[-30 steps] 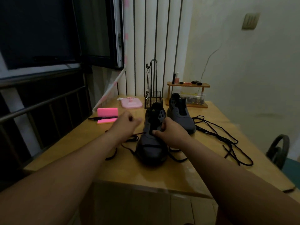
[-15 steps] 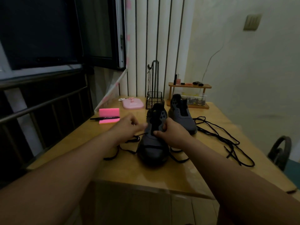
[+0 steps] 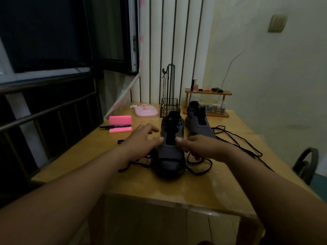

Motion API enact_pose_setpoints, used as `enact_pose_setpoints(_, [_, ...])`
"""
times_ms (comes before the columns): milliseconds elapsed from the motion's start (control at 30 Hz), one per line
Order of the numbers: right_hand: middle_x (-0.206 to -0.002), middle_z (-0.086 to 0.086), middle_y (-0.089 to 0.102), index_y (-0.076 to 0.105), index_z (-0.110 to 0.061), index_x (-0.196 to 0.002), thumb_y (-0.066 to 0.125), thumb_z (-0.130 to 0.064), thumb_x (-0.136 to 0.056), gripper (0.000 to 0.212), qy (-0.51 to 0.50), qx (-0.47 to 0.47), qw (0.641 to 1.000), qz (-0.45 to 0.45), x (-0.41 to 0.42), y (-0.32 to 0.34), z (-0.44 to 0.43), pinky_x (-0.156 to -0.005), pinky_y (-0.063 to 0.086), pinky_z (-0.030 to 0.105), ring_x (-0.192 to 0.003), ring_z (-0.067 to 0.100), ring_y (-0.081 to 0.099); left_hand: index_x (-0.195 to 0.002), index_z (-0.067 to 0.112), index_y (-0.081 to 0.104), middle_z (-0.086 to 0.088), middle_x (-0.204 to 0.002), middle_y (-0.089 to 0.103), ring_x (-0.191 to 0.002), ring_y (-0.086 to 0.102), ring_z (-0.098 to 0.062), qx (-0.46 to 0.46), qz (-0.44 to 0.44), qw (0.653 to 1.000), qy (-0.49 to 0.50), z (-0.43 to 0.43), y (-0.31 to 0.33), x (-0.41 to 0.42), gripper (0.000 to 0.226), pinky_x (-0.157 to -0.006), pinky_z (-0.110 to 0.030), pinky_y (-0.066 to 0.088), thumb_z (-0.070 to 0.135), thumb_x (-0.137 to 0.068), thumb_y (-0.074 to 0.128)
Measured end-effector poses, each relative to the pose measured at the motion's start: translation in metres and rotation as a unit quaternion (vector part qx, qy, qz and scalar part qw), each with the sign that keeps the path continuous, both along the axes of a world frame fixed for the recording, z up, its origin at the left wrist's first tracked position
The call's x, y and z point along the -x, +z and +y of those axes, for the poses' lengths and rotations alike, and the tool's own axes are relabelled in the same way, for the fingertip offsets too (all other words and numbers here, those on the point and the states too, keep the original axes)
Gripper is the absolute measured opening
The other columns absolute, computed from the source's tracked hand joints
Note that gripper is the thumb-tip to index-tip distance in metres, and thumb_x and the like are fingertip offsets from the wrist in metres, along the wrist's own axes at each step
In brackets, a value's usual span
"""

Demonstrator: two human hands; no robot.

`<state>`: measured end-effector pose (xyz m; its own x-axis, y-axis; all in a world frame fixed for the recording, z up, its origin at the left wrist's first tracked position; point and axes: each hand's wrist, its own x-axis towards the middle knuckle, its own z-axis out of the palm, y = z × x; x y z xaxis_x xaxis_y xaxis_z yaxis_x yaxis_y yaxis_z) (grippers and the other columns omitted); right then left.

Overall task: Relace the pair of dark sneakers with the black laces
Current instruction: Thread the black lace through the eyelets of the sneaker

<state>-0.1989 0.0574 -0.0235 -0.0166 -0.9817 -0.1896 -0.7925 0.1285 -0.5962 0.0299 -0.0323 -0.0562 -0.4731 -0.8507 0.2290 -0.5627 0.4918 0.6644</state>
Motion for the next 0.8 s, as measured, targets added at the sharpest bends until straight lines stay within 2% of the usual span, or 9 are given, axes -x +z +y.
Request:
enact_pose_setpoints(67, [-0.106,-0.002,0.064,0.060,-0.022,-0.119,0.054,-0.078,-0.088,0.064,0.048,-0.091,0.994,0.048,0.009,0.003,0.014,-0.078,0.055,0.030,-0.089,0.014,0.065,-0.125,0.044,0.055,0.008,-0.132,0.045,-0.125,0.048,-0.016,0.024,-0.015,0.999,-0.029,0.006,-0.001,0.003,0.029,-0.095,-0.034,0.050,0.047,-0.098,0.065])
enact_pose_setpoints(133, [-0.119,-0.004,0.061,0.057,-0.025,-0.131,0.067,-0.069,-0.086,0.064,0.092,-0.135,0.980,0.118,0.010,-0.004,0.022,-0.088,0.055,0.032,-0.102,0.014,0.063,-0.124,0.043,0.057,0.010,-0.129,0.044,-0.123,0.048,-0.013,0.046,-0.018,0.998,-0.050,0.013,-0.001,0.005,0.026,-0.096,-0.032,0.048,0.044,-0.099,0.064])
enact_pose_setpoints(267, [-0.109,-0.003,0.063,0.065,-0.023,-0.118,0.067,-0.036,-0.100,0.023,0.099,-0.035,0.979,0.176,0.012,-0.019,0.019,-0.082,0.050,0.030,-0.103,0.019,0.063,-0.126,0.041,0.060,0.012,-0.127,0.043,-0.118,0.050,-0.011,0.057,-0.050,0.994,-0.079,0.020,-0.001,0.016,0.027,-0.102,-0.034,0.050,0.045,-0.100,0.064])
enact_pose_setpoints(367, [-0.110,0.000,0.063,0.060,-0.020,-0.120,0.071,-0.041,-0.097,0.033,0.020,0.024,0.984,0.177,0.019,-0.015,0.013,-0.076,0.050,0.030,-0.099,0.021,0.061,-0.124,0.037,0.062,0.010,-0.126,0.045,-0.114,0.052,-0.009,0.063,-0.038,0.995,-0.071,0.023,0.000,0.021,0.024,-0.103,-0.035,0.051,0.041,-0.101,0.063])
enact_pose_setpoints(433, [-0.123,0.001,0.061,0.056,-0.020,-0.129,0.070,-0.046,-0.096,0.044,0.013,-0.015,0.977,0.213,0.022,-0.016,0.010,-0.088,0.052,0.034,-0.109,0.022,0.059,-0.121,0.037,0.062,0.010,-0.126,0.046,-0.113,0.053,-0.009,0.062,-0.037,0.995,-0.065,0.023,-0.001,0.021,0.021,-0.103,-0.036,0.051,0.040,-0.101,0.063])
enact_pose_setpoints(500, [-0.124,0.004,0.064,0.061,-0.018,-0.129,0.065,-0.037,-0.101,0.034,0.030,-0.052,0.974,0.219,0.022,-0.022,0.006,-0.092,0.054,0.036,-0.110,0.023,0.062,-0.121,0.036,0.062,0.010,-0.125,0.046,-0.114,0.054,-0.009,0.051,-0.034,0.996,-0.060,0.024,0.001,0.021,0.021,-0.102,-0.038,0.053,0.041,-0.101,0.063])
enact_pose_setpoints(633, [-0.094,0.006,0.067,0.067,-0.011,-0.111,0.061,-0.029,-0.104,0.020,0.017,-0.034,0.997,0.070,0.022,-0.006,0.005,-0.064,0.052,0.029,-0.076,0.017,0.062,-0.140,0.035,0.055,0.013,-0.129,0.045,-0.113,0.054,-0.010,0.033,-0.008,0.997,-0.067,0.034,0.010,0.019,0.045,-0.087,-0.025,0.051,0.051,-0.099,0.064])
enact_pose_setpoints(733, [-0.089,0.010,0.065,0.069,-0.011,-0.109,0.059,-0.029,-0.105,0.021,-0.001,0.059,0.993,-0.104,0.008,0.037,0.001,-0.067,0.051,0.035,-0.073,0.020,0.060,-0.156,0.038,0.039,0.016,-0.126,0.049,-0.111,0.053,-0.010,-0.034,0.045,0.993,-0.104,0.037,0.022,0.020,0.069,-0.077,-0.018,0.046,0.050,-0.095,0.070])
enact_pose_setpoints(800, [-0.092,0.009,0.068,0.069,-0.011,-0.109,0.059,-0.025,-0.104,0.018,0.023,0.094,0.976,-0.194,-0.015,0.067,-0.005,-0.072,0.055,0.035,-0.078,0.021,0.065,-0.153,0.039,0.042,0.018,-0.131,0.058,-0.118,0.061,-0.012,-0.108,0.133,0.975,-0.144,0.037,0.034,0.020,0.065,-0.085,-0.023,0.052,0.039,-0.096,0.073])
